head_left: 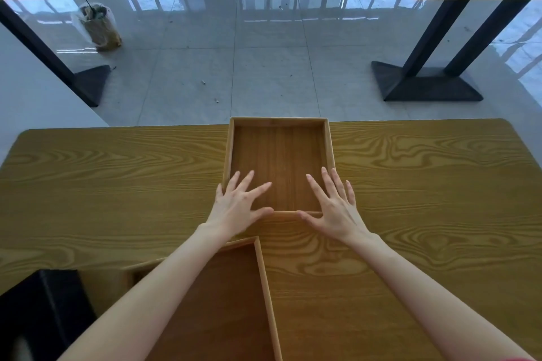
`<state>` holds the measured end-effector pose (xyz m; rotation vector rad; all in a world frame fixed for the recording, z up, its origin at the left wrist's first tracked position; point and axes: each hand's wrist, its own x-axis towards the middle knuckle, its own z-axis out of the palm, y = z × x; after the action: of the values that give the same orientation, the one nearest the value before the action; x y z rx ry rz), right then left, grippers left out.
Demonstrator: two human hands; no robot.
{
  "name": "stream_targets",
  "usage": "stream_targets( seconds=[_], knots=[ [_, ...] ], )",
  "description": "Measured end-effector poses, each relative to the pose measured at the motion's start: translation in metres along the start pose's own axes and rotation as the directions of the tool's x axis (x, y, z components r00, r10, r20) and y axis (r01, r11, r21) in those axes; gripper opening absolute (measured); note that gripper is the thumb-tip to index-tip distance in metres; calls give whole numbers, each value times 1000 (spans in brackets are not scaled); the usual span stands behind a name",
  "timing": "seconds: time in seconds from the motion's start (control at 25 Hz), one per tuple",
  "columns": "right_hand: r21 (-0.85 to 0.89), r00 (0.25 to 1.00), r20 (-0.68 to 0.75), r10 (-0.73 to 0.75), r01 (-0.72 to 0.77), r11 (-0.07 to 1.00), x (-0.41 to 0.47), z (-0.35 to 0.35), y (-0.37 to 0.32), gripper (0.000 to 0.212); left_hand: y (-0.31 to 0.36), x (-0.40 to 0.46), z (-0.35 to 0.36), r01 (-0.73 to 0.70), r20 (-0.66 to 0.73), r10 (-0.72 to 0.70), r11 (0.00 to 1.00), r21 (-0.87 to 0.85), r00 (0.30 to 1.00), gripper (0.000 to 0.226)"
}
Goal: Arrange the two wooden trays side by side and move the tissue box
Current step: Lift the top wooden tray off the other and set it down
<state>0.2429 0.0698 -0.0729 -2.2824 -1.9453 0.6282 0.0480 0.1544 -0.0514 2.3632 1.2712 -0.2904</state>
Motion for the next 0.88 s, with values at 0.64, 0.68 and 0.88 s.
stream_targets(
  seconds=[0.64, 0.68, 0.88],
  knots=[
    [-38, 997, 73, -6, 9, 999, 15, -3, 7, 119, 7, 12, 4, 23, 90, -31, 996, 91, 995, 67],
    [-48, 997, 75, 4, 0, 999, 13, -5, 5, 108, 6, 11, 3, 29, 97, -36, 997, 72, 995, 67],
    [-12, 998, -53, -34, 33, 999, -11, -5, -13, 70, -3, -23, -3, 48, -30, -52, 990, -129, 998, 60]
  ],
)
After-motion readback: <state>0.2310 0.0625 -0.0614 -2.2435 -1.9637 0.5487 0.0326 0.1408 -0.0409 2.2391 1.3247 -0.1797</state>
